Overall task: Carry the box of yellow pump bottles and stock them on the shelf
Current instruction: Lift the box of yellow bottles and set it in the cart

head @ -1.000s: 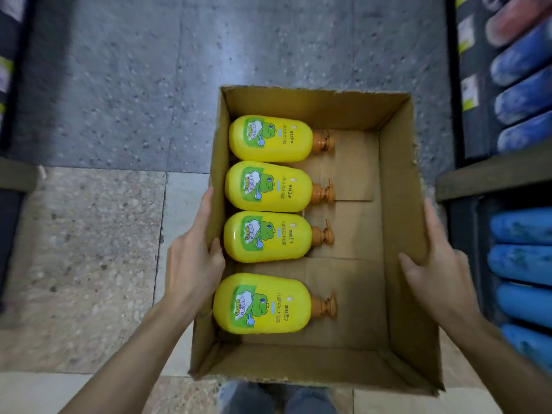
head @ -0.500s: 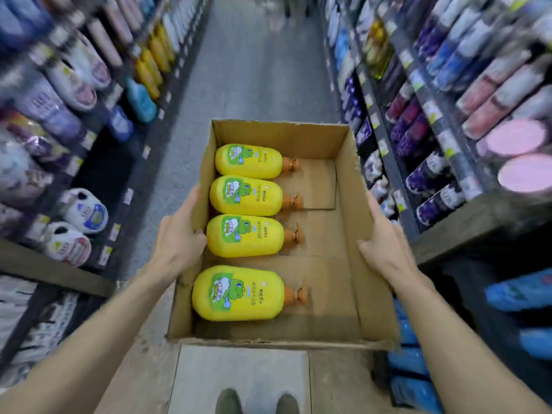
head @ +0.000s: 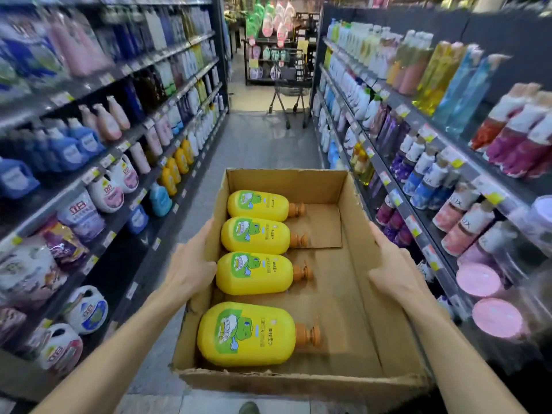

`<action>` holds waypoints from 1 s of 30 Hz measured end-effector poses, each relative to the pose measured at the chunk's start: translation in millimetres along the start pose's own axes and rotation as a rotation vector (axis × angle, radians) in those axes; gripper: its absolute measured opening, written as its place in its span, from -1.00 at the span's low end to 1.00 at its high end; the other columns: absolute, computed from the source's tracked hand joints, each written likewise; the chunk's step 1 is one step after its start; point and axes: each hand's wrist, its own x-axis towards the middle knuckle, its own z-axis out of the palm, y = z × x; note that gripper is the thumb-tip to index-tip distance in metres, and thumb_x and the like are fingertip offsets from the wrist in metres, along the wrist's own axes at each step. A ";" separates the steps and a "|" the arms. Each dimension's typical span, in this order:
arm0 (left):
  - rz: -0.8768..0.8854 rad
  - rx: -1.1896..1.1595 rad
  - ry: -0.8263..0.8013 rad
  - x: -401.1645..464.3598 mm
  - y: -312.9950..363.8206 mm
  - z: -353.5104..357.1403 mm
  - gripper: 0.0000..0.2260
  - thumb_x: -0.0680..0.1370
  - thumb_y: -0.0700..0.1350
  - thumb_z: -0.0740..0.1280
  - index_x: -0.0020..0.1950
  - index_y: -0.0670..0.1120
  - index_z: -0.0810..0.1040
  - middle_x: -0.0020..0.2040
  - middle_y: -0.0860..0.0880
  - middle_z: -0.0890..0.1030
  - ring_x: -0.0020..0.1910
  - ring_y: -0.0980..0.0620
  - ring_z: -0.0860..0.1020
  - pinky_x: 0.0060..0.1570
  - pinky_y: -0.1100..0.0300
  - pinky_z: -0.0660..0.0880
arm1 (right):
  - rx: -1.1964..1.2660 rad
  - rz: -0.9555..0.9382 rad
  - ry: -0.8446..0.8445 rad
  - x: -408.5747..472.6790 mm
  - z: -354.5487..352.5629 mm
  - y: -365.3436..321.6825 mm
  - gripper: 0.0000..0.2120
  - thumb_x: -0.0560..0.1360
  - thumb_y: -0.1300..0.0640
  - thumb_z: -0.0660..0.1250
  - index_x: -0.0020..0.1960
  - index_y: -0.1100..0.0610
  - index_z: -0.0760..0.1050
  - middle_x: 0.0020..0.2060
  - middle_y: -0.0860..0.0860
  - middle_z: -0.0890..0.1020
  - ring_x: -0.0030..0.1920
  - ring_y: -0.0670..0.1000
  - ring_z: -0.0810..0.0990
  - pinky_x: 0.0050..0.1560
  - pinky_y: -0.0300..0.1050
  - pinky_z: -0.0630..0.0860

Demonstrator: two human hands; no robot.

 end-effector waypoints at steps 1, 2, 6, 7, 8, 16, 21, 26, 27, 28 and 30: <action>-0.001 -0.014 0.005 17.9 -1.4 -0.7 -0.17 0.38 -0.34 0.27 0.56 0.18 0.12 0.38 -0.14 0.52 0.32 -0.18 0.49 0.30 -0.04 0.44 | 0.003 -0.006 -0.008 17.9 1.9 -6.6 0.04 0.29 0.38 0.20 0.50 -0.42 -0.10 -0.23 0.10 0.68 -0.31 0.12 0.62 -0.43 0.08 0.55; 0.005 -0.023 0.009 38.8 -1.8 -2.1 -0.17 0.38 -0.34 0.27 0.56 0.18 0.12 0.38 -0.14 0.52 0.32 -0.18 0.49 0.29 -0.03 0.44 | 0.010 -0.008 -0.005 38.0 4.1 -14.3 0.05 0.28 0.38 0.20 0.48 -0.44 -0.11 -0.25 0.08 0.69 -0.33 0.11 0.63 -0.42 0.07 0.56; 0.010 -0.001 0.010 126.2 6.9 -15.7 -0.18 0.40 -0.36 0.26 0.57 0.16 0.12 0.33 -0.18 0.55 0.30 -0.22 0.49 0.23 0.00 0.42 | -0.010 -0.010 0.004 119.6 2.8 -51.3 0.06 0.28 0.38 0.16 0.43 -0.53 -0.13 -0.26 0.05 0.70 -0.33 0.10 0.65 -0.43 0.08 0.56; 0.011 0.000 0.008 145.7 9.7 -18.4 -0.18 0.41 -0.36 0.26 0.57 0.16 0.11 0.33 -0.19 0.55 0.30 -0.23 0.48 0.22 0.00 0.42 | -0.011 -0.010 0.002 137.9 2.6 -59.4 0.05 0.29 0.38 0.15 0.43 -0.53 -0.14 -0.25 0.07 0.70 -0.32 0.12 0.66 -0.43 0.09 0.56; 0.020 -0.003 0.005 167.4 13.6 -22.2 -0.19 0.41 -0.36 0.25 0.57 0.16 0.11 0.32 -0.20 0.55 0.30 -0.23 0.48 0.22 0.00 0.42 | -0.001 -0.005 0.000 157.0 2.0 -67.0 0.04 0.29 0.38 0.15 0.44 -0.51 -0.13 -0.23 0.09 0.70 -0.31 0.14 0.65 -0.44 0.10 0.55; 0.043 0.038 0.014 346.6 36.6 -25.9 -0.17 0.38 -0.35 0.25 0.57 0.17 0.12 0.39 -0.15 0.50 0.34 -0.20 0.45 0.28 -0.01 0.42 | 0.000 0.007 0.062 323.8 -2.1 -97.4 -0.03 0.27 0.34 0.15 0.48 -0.39 -0.03 -0.16 0.11 0.68 -0.23 0.16 0.61 -0.31 0.11 0.60; 0.038 0.036 0.003 472.9 59.5 -2.2 -0.16 0.38 -0.34 0.25 0.57 0.18 0.10 0.40 -0.16 0.48 0.34 -0.18 0.45 0.25 0.01 0.44 | -0.007 -0.052 0.114 453.4 -2.2 -101.4 -0.02 0.28 0.35 0.15 0.45 -0.45 -0.04 -0.15 0.13 0.66 -0.22 0.17 0.60 -0.37 -0.05 0.51; 0.033 0.071 -0.005 605.1 93.6 19.4 -0.16 0.37 -0.33 0.23 0.57 0.20 0.09 0.37 -0.14 0.52 0.20 -0.20 0.54 0.11 -0.02 0.53 | -0.010 -0.026 0.092 596.5 -7.7 -106.0 -0.03 0.28 0.35 0.14 0.45 -0.44 -0.04 -0.18 0.13 0.64 -0.21 0.16 0.59 -0.29 0.06 0.59; 0.032 0.065 -0.003 631.4 101.5 22.7 -0.16 0.37 -0.34 0.23 0.56 0.20 0.10 0.35 -0.15 0.53 0.14 -0.19 0.57 0.06 0.00 0.55 | -0.013 -0.028 0.093 625.9 -10.0 -106.9 -0.03 0.28 0.34 0.15 0.46 -0.43 -0.04 -0.21 0.11 0.63 -0.26 0.14 0.60 -0.34 0.05 0.55; 0.037 0.061 0.004 659.4 107.9 25.8 -0.16 0.37 -0.34 0.23 0.57 0.19 0.10 0.35 -0.16 0.53 0.12 -0.18 0.58 0.03 0.02 0.55 | -0.016 -0.025 0.092 656.4 -12.3 -107.0 -0.04 0.29 0.33 0.15 0.47 -0.42 -0.04 -0.19 0.10 0.61 -0.26 0.13 0.59 -0.37 0.03 0.52; 0.041 0.054 0.010 710.8 118.7 31.5 -0.17 0.38 -0.35 0.23 0.57 0.17 0.11 0.36 -0.15 0.53 0.13 -0.16 0.58 0.04 0.03 0.56 | -0.031 -0.008 0.086 713.8 -17.6 -110.8 -0.04 0.29 0.30 0.15 0.50 -0.39 -0.06 -0.11 0.10 0.59 -0.21 0.12 0.57 -0.31 0.01 0.55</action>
